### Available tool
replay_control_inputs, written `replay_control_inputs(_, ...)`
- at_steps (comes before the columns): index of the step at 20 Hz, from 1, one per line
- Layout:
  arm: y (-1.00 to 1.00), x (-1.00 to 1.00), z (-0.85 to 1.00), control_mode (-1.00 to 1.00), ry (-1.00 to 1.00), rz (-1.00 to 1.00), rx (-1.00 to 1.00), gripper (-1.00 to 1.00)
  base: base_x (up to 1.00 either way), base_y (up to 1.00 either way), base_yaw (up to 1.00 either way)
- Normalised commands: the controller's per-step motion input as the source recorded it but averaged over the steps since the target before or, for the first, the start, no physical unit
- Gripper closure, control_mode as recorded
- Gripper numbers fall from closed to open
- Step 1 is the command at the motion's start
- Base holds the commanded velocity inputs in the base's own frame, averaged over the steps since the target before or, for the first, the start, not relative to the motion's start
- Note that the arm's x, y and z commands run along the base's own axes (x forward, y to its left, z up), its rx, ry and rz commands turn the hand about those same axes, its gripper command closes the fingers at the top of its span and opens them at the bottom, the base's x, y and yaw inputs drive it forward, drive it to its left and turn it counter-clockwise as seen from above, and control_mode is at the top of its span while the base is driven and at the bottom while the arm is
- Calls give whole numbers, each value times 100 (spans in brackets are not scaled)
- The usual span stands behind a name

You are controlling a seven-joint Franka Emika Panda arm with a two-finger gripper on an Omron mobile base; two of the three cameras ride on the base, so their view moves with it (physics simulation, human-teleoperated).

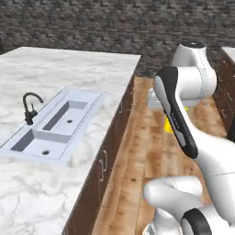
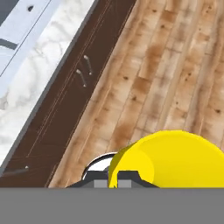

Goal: Pick the cup and bowl from the counter and place them on the counter next to the sink.

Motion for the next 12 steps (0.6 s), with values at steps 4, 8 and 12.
replay_control_inputs(4,0,0,0,100,0,0,0,100,0,0,88)
replay_control_inputs(8,0,0,0,100,0,0,0,100,2,0,86)
replay_control_inputs(12,0,0,0,100,0,0,0,100,21,-9,79)
